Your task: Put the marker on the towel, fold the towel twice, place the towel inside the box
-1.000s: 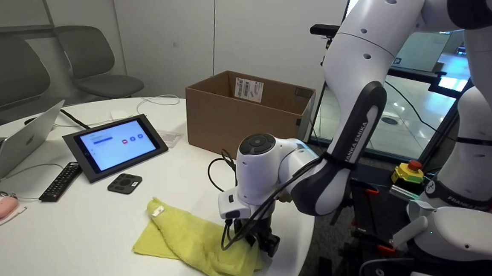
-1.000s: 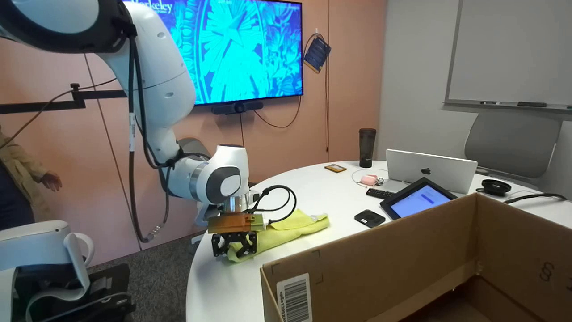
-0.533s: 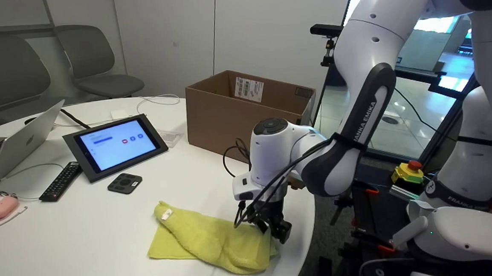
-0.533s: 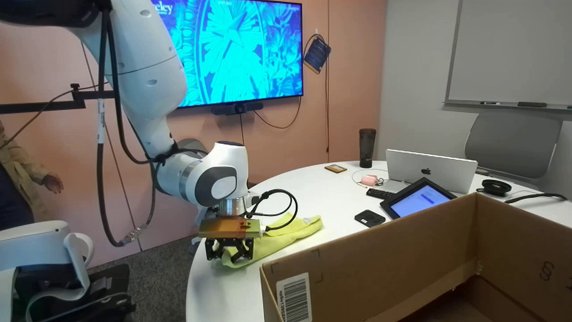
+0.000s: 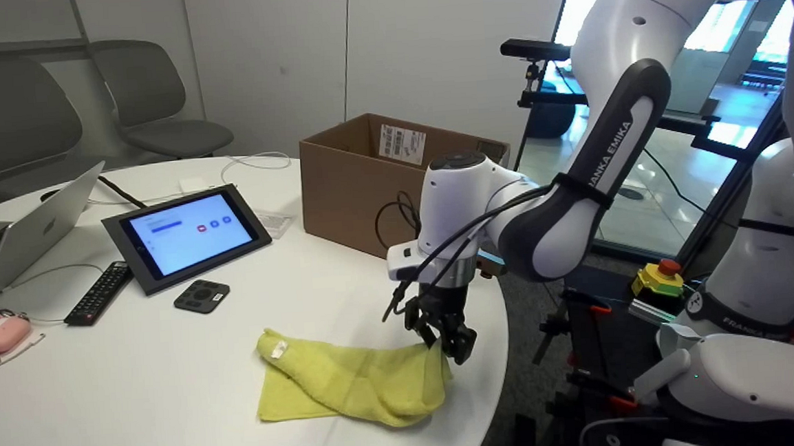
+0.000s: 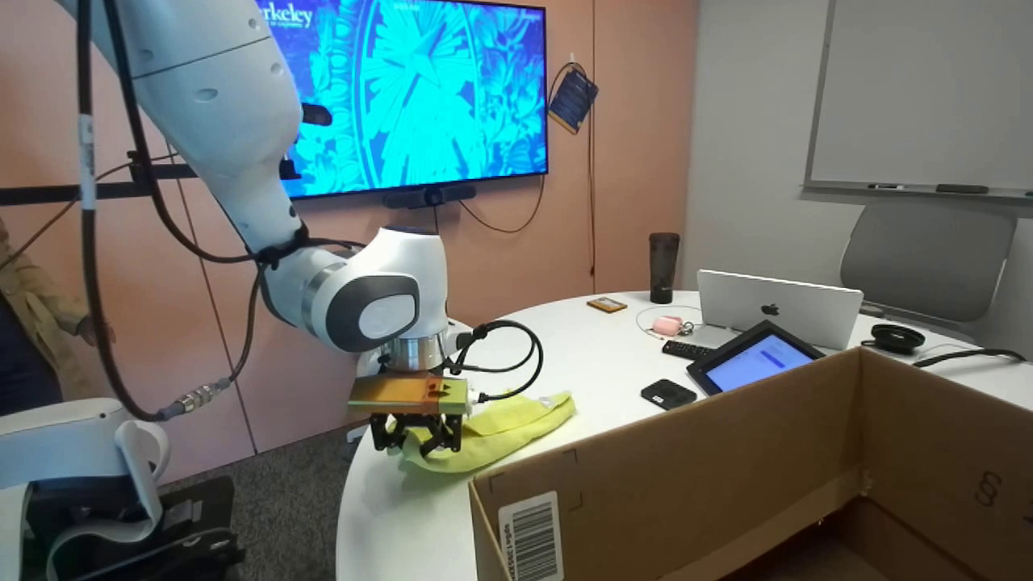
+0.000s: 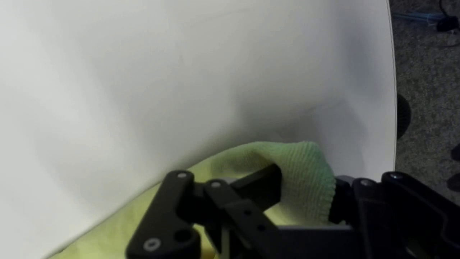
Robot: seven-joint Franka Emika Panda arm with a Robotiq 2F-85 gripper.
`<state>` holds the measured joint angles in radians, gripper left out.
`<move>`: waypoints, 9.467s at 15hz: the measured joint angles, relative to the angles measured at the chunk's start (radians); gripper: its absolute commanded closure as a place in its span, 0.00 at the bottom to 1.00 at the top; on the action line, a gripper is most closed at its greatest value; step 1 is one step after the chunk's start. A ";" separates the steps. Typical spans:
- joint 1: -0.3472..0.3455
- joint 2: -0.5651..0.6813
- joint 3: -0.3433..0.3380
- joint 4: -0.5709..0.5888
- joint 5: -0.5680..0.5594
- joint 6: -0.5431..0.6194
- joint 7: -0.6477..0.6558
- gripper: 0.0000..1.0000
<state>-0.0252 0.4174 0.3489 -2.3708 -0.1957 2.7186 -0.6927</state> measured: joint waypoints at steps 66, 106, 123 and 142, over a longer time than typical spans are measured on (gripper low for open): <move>0.387 0.445 -0.285 0.619 -0.053 -0.007 0.652 0.00; 0.358 -0.145 -0.527 0.441 -0.125 -0.129 1.395 1.00; 0.058 -0.143 -0.593 0.484 -0.326 -0.334 1.812 1.00; -0.049 0.108 -0.597 0.640 -0.140 -0.398 1.819 0.20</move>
<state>-0.0740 0.5259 -0.2484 -1.7309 -0.3354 2.3205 1.1268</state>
